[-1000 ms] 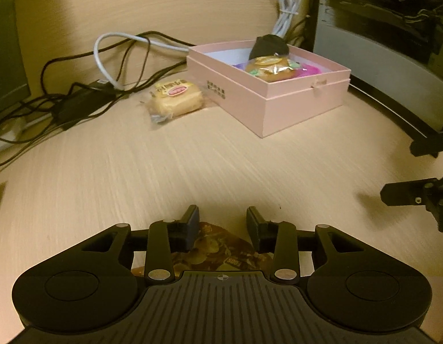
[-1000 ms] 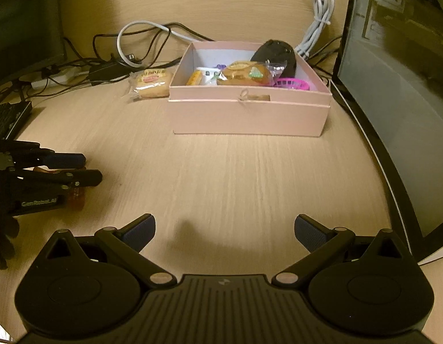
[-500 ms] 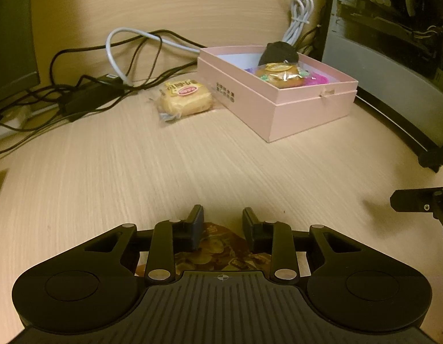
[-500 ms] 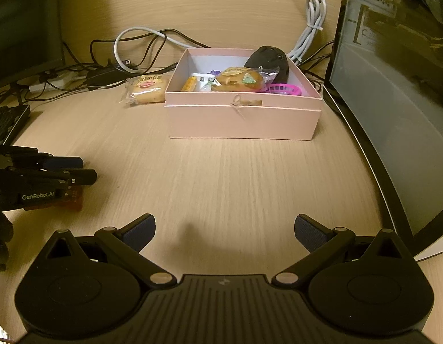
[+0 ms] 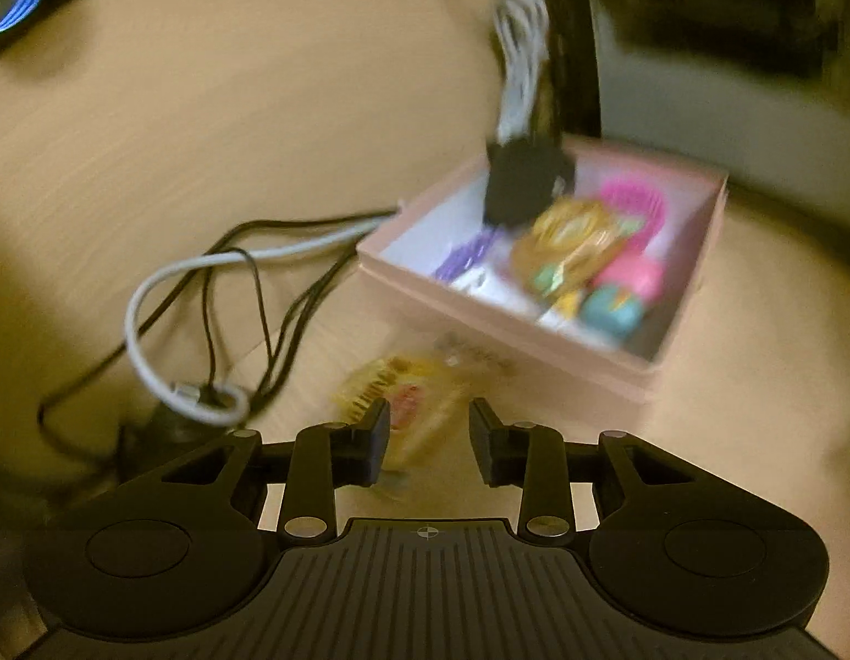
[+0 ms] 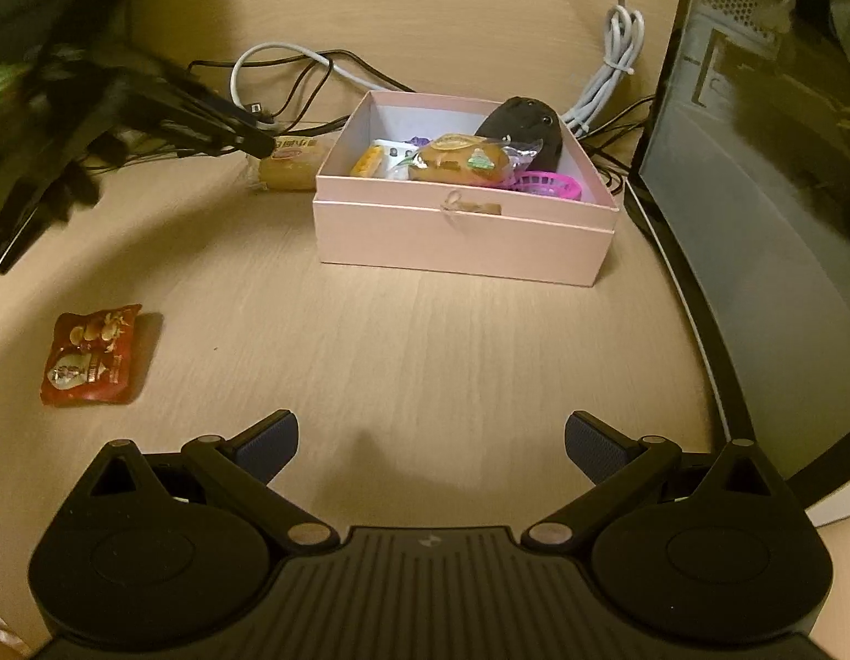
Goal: Organize objects
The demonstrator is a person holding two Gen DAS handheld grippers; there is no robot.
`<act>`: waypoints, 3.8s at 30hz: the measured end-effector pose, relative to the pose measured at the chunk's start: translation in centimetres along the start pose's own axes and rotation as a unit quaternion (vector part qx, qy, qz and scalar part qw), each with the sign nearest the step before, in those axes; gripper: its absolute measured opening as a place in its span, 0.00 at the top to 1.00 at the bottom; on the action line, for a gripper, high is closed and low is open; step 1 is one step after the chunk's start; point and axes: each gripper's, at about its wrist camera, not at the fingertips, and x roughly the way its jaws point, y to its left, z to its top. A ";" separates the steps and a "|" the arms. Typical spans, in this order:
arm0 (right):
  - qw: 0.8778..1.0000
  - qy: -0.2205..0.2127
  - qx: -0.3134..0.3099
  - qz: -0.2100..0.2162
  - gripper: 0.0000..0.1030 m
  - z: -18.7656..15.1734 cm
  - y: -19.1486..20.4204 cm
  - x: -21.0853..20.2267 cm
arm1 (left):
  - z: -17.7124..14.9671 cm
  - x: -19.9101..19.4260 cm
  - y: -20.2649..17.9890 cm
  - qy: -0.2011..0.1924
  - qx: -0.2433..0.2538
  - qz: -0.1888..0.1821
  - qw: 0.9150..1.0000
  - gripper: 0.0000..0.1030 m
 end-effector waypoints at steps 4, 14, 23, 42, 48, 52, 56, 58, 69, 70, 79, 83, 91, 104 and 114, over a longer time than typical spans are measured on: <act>1.000 0.004 0.011 -0.002 0.00 0.4 -1.3 0.2 | 1.0 3.9 1.3 0.062 0.062 -0.004 0.996 0.60; 0.999 0.022 0.036 -0.007 0.00 1.1 -1.8 1.3 | 1.4 8.1 4.1 0.064 0.005 -0.024 0.998 0.25; 0.999 0.030 0.027 -0.013 0.00 0.7 -0.7 1.5 | -0.3 4.9 3.3 0.054 -0.098 -0.055 0.992 0.34; 0.985 0.024 -0.074 0.154 0.00 1.4 10.7 3.0 | -16.8 -12.8 -0.6 0.012 -0.470 0.019 0.882 0.38; 0.980 0.037 -0.067 0.184 0.00 3.0 14.5 6.3 | -20.9 -17.4 -1.0 0.015 -0.514 0.051 0.856 0.38; 0.980 0.030 -0.059 0.190 0.00 4.1 16.2 7.1 | -22.9 -19.3 -1.3 0.017 -0.533 0.061 0.844 0.38; 0.976 0.028 -0.082 0.199 0.00 4.2 18.2 7.1 | -23.8 -20.0 -1.4 0.019 -0.542 0.065 0.837 0.38; 0.975 0.024 -0.101 0.196 0.00 4.1 19.4 7.1 | -24.0 -20.0 -1.6 0.020 -0.543 0.064 0.837 0.38; 0.978 0.010 -0.138 0.158 0.25 3.4 19.6 5.5 | -23.4 -19.0 -2.5 0.023 -0.535 0.033 0.844 0.38; 0.979 0.010 -0.137 0.152 0.25 3.2 19.1 5.2 | -23.0 -18.8 -2.7 0.023 -0.532 0.027 0.846 0.38; 0.990 -0.003 -0.095 0.102 0.27 2.1 12.0 1.3 | -18.4 -16.0 -6.3 0.033 -0.467 -0.044 0.882 0.38; 0.996 -0.007 -0.057 0.070 0.28 1.5 7.7 -0.3 | -15.8 -14.5 -8.2 0.038 -0.433 -0.076 0.897 0.38; 0.999 -0.032 0.004 0.016 0.32 -0.4 0.0 -4.2 | -9.5 -13.2 -9.9 0.011 -0.378 -0.111 0.919 0.38; 0.996 -0.087 0.020 0.007 0.32 -0.1 -6.2 -6.1 | 4.9 -6.2 -5.7 -0.080 -0.360 -0.024 0.929 0.38; 0.997 -0.076 0.011 0.013 0.32 0.4 -8.1 -5.0 | 8.2 5.1 -7.8 0.000 -0.297 0.010 0.955 0.38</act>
